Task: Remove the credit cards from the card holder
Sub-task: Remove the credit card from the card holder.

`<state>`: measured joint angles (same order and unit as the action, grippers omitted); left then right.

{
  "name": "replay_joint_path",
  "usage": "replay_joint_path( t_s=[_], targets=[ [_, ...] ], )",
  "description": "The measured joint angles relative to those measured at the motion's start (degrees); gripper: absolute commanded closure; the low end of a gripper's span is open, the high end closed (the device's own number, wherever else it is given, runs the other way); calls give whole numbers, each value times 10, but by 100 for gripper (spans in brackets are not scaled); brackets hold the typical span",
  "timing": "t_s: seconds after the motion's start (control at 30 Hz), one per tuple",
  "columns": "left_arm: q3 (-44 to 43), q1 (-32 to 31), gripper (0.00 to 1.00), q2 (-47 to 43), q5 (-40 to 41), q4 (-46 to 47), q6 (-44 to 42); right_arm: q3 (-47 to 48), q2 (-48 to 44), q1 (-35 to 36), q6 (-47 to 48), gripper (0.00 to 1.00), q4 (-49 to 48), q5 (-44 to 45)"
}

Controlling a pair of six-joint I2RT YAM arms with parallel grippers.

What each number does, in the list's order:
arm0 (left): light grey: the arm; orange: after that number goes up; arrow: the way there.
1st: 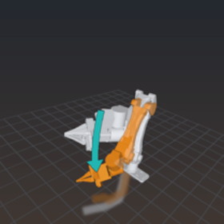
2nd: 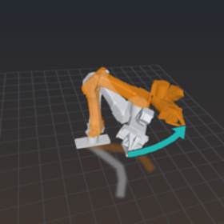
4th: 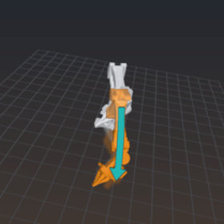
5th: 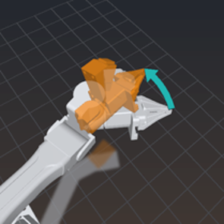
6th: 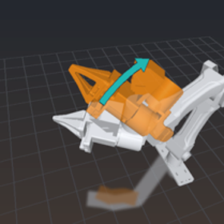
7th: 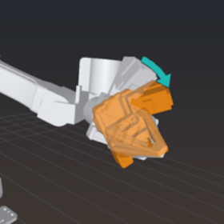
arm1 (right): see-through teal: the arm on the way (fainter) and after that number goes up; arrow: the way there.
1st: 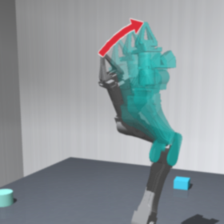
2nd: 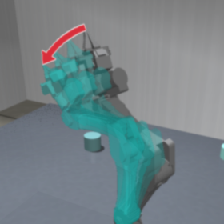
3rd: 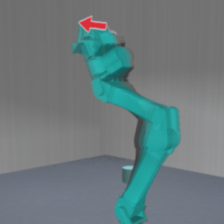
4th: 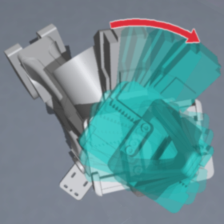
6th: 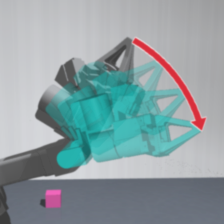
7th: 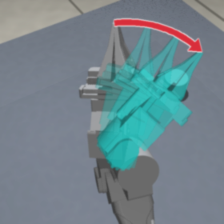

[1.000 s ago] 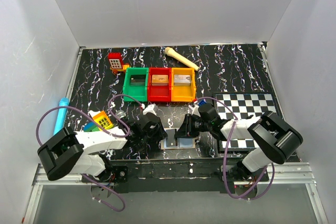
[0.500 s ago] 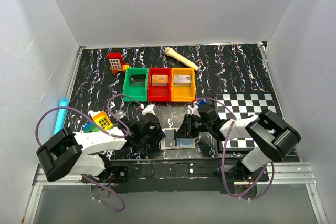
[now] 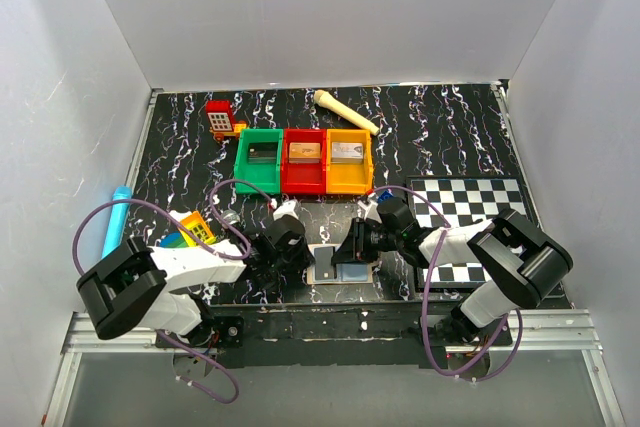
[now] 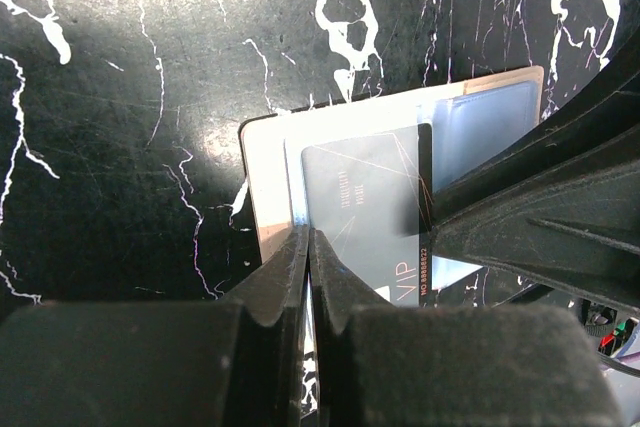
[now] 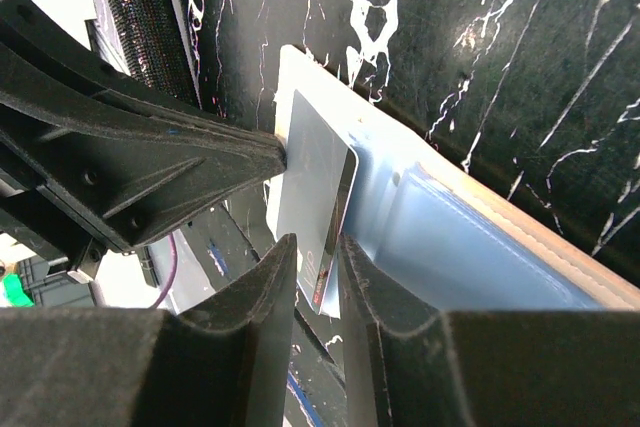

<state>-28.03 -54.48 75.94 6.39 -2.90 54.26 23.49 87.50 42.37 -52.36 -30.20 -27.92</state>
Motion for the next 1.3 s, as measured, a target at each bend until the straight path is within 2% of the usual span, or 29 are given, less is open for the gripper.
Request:
replay_joint_path(
  t_s=[0.63,1.3],
  targets=[
    [-12,1,100,16,-11,8,-11,0,20,-7,-4,61,-19,-21],
    [-1,3,100,16,-13,30,-2,0,42,-16,-36,61,-67,-36]
  ],
)
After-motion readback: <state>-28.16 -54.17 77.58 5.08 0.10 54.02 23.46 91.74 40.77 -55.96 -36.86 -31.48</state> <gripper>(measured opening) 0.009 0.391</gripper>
